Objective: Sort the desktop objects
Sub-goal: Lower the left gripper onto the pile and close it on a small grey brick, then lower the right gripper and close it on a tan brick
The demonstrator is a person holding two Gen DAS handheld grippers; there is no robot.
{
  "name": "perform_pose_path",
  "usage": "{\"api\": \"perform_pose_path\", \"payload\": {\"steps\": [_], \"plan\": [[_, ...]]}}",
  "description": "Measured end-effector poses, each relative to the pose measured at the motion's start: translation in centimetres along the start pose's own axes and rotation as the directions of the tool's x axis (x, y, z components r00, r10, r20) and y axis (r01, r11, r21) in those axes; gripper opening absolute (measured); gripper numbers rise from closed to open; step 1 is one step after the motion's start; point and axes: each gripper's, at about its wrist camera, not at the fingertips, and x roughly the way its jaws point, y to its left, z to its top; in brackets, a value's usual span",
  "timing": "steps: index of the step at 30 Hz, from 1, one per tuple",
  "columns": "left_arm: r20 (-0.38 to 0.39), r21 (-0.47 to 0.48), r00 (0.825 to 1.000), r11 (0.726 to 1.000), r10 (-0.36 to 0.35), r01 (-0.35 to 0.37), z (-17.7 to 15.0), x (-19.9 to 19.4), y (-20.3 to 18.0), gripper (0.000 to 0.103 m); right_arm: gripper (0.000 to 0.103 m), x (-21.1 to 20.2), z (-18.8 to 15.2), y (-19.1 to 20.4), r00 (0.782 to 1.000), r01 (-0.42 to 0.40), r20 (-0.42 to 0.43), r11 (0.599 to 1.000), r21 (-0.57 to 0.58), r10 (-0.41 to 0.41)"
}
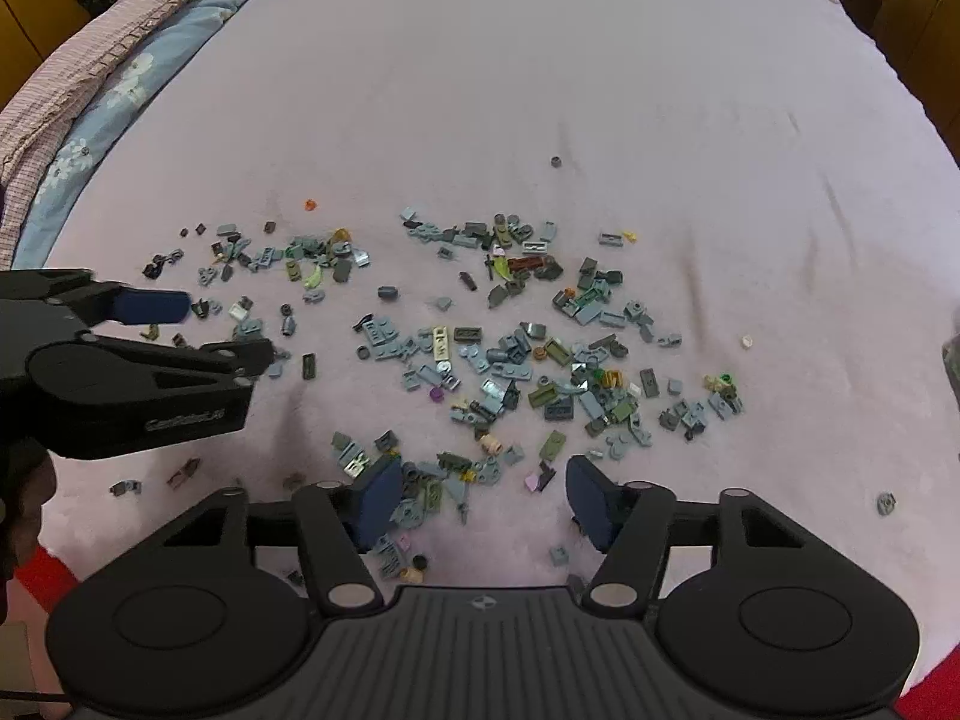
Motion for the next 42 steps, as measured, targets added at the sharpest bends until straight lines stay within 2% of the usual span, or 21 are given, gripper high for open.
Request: {"api": "perform_pose_path", "payload": {"steps": [2,5,7,9,16,19,21,23,25,37,39,42], "plan": [[0.014,0.032,1.0,0.999,-0.028,0.028,0.6,0.7,-1.0,0.054,0.062,0.2,-0.1,-0.4,1.0,0.009,0.0,1.0,0.008,-0.009],[0.02,0.093,0.998,0.994,-0.066,0.064,1.3,1.9,-2.7,0.045,0.062,0.6,-0.4,-1.1,1.0,0.02,-0.012,1.0,0.021,-0.02],[0.013,0.134,0.997,0.988,-0.076,0.073,1.5,2.7,-3.6,0.033,0.062,0.8,-0.8,-1.6,0.999,0.026,-0.023,0.999,0.031,-0.025],[0.002,0.172,0.997,0.982,-0.08,0.078,1.7,3.5,-4.5,0.026,0.062,0.9,-1.1,-2.0,0.999,0.029,-0.033,0.999,0.042,-0.028],[-0.01,0.237,0.996,0.967,-0.092,0.092,1.2,4.9,-4.9,0.024,0.062,1.1,-1.8,-2.5,0.999,0.029,-0.048,0.997,0.069,-0.025],[-0.006,0.277,0.994,0.955,-0.105,0.103,0.8,4.8,-5.3,0.014,0.062,1.1,-1.8,-2.5,0.998,0.026,-0.05,0.997,0.073,-0.022],[0.003,0.293,0.995,0.952,-0.098,0.093,0.6,4.7,-5.6,0.014,0.062,1.1,-1.8,-2.5,0.999,0.025,-0.048,0.997,0.071,-0.022],[0.009,0.288,0.995,0.953,-0.096,0.09,0.5,4.4,-5.5,0.013,0.062,1.0,-1.7,-2.4,0.999,0.025,-0.046,0.997,0.068,-0.022],[0.014,0.273,0.995,0.958,-0.096,0.088,0.6,4.1,-5.2,0.008,0.062,1.0,-1.6,-2.4,0.999,0.024,-0.044,0.998,0.065,-0.021],[0.02,0.162,0.996,0.983,-0.086,0.082,0.3,2.5,-2.4,0.008,0.062,2.0,0.2,-0.6,1.0,-0.026,-0.006,0.999,-0.021,0.026],[0.026,0.133,0.996,0.988,-0.086,0.081,0.4,2.3,-2.0,0.008,0.059,2.5,0.9,0.0,0.999,-0.049,-0.001,0.996,-0.068,0.049],[0.031,0.102,0.996,0.991,-0.085,0.082,0.4,1.7,-1.6,0.008,0.044,3.9,2.4,0.9,0.997,-0.077,0.007,0.987,-0.14,0.078]]}}
